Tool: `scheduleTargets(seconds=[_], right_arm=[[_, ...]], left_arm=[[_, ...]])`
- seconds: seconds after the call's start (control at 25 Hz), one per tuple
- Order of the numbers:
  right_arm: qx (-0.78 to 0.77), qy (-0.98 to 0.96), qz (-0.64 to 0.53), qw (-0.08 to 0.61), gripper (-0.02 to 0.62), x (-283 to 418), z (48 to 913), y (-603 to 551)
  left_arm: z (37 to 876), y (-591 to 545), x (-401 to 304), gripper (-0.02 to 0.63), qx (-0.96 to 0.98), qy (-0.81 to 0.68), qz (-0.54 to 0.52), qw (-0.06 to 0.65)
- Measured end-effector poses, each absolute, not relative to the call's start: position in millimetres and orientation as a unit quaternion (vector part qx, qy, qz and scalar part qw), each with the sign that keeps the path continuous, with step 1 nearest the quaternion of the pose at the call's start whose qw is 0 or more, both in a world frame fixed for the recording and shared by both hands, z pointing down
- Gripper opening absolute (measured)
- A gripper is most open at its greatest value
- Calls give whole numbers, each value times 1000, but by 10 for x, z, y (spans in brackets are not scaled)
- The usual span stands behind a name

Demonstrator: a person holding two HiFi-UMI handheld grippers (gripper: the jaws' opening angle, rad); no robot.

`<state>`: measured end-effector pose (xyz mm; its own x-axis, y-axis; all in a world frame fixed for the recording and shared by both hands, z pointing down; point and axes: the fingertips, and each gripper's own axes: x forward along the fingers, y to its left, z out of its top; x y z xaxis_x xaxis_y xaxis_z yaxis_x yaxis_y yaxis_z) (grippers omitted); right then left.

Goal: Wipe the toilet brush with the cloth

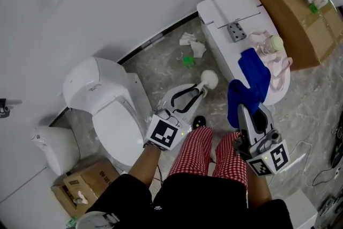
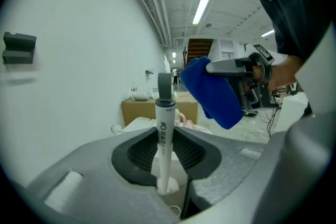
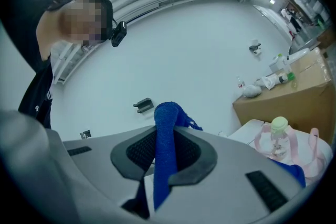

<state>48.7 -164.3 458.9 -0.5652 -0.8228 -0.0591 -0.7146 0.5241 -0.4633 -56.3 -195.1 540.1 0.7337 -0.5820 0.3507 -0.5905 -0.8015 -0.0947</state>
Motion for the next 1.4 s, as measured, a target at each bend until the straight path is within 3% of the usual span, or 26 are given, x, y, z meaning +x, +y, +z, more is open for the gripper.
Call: scheduleTargets(seconds=[1.4], right_arm=[[-337,917,-92,190,63,-7,3045,-1591]], left_arm=[[3399,-1834,-655,95,956,-275,87,-46]])
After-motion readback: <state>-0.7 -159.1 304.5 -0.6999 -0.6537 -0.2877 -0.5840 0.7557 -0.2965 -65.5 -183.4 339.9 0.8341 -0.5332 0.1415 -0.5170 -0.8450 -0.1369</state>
